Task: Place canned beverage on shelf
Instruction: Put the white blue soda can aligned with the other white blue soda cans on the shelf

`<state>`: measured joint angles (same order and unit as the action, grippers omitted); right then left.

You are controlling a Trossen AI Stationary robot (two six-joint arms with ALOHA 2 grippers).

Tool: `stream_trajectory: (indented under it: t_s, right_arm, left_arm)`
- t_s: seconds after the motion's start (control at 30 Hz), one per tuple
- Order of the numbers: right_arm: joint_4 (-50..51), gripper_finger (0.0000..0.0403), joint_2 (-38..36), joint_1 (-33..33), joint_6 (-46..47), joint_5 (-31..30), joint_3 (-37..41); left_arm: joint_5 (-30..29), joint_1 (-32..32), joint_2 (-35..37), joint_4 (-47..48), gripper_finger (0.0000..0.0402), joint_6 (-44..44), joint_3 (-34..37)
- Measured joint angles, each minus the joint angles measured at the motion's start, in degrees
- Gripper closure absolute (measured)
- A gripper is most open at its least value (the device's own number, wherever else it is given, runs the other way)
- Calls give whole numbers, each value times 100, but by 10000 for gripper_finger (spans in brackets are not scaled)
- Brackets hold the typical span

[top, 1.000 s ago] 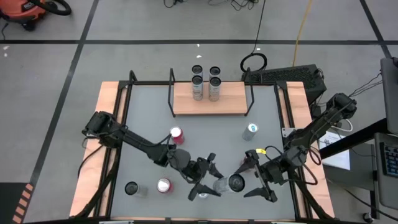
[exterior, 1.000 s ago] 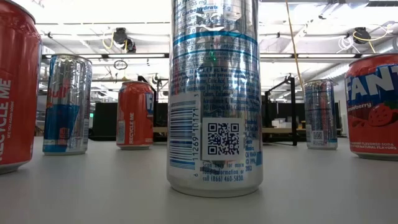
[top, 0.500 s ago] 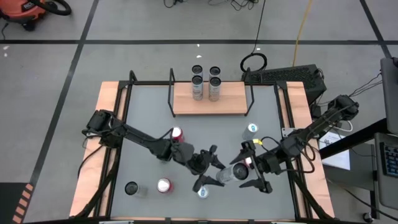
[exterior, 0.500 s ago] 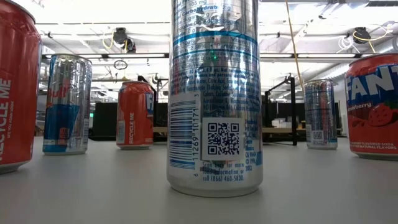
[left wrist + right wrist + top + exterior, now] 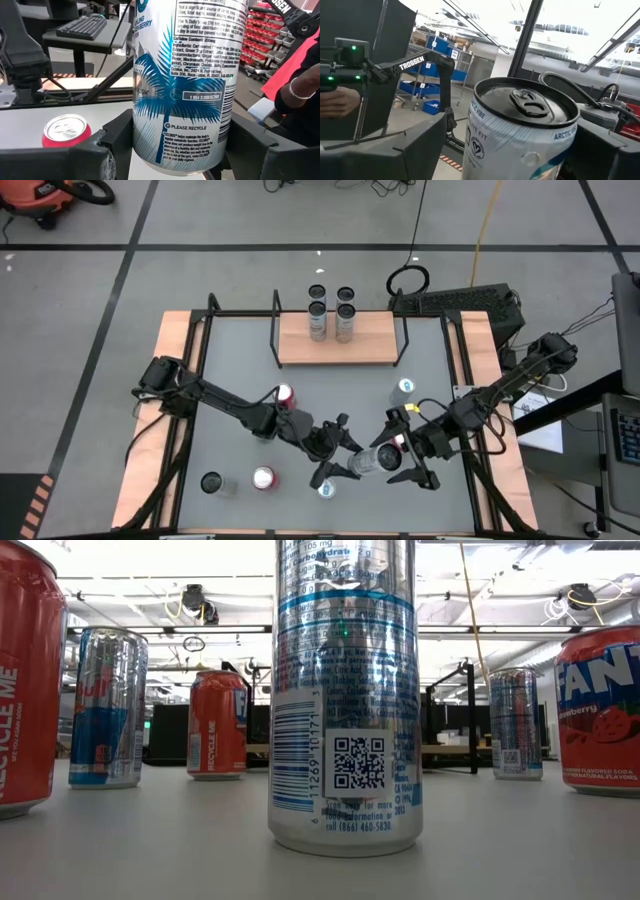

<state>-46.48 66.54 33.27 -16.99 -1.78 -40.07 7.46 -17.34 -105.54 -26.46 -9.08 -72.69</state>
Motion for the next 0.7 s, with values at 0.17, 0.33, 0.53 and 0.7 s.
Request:
stream_trajectory:
  t_s: [0.17,0.33,0.53,0.7]
  right_arm:
    - [2,102,0,-6,0,9,0]
    - [-35,144,85,-85,74,40,-4]
    - [-84,166,278,-245,289,122,-15]
    - [-159,168,286,-249,318,60,-15]
  left_arm:
    - [-4,-2,0,13,166,-68,0]
    - [-20,-2,-5,33,166,-52,7]
    - [-20,-2,-13,104,166,-36,15]
    - [-142,-13,-15,67,157,-62,15]
